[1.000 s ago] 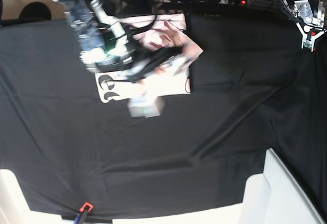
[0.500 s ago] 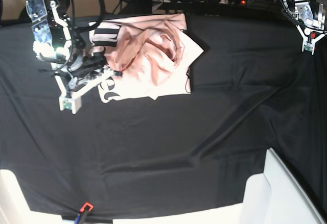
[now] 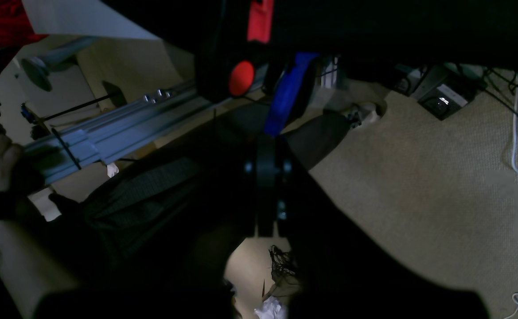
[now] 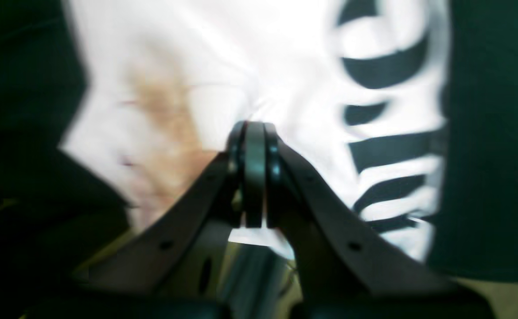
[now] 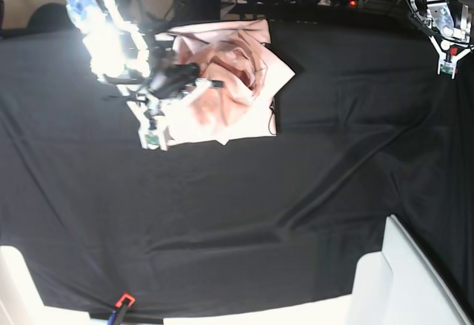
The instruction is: Fold the T-shirt properly
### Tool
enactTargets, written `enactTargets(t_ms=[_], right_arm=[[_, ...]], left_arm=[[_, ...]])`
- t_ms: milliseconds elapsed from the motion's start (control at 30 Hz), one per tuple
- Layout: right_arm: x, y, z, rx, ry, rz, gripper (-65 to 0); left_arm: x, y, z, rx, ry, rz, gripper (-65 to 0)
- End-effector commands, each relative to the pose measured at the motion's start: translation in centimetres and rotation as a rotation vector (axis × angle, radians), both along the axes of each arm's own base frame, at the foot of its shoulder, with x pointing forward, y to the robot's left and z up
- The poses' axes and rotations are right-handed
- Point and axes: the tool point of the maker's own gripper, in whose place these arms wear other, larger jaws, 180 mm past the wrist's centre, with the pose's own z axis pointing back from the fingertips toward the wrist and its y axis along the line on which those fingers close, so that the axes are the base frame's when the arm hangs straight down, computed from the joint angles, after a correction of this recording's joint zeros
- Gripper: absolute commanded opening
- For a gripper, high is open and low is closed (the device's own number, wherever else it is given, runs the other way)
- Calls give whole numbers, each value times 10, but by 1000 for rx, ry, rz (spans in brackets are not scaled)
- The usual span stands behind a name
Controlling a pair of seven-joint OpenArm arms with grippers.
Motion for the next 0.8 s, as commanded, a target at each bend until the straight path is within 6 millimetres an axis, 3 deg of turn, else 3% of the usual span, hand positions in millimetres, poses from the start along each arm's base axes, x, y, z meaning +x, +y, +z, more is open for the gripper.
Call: enactTargets(t_ms=[0,167,367,433,533,633,733,767], right_arm=[[10,11,12,28,-42,11,-650],[6,54,15,74,-35,97,-650],[-1,80,-1,62,12,164,-650],[-1,87,7,79,-5,176,-649],[-3,93,35,138,-45,181,-643],[-14,98,62,200,-62,193,-525],[-21,93,56,204,-41,162,-315],[-20,86,52,198,-34,135,-273]], left_arm=[[3,8,11,38,-8,-6,-650],[2,7,10,37,-5,-6,-650],[-1,10,10,39,2,-3,-650],[-2,10,9,38,3,-2,-650],[0,10,10,40,0,-3,-650],[1,10,10,39,-3,-4,-650],[1,10,10,39,-3,-4,-650],[1,10,10,39,-3,-4,-650]])
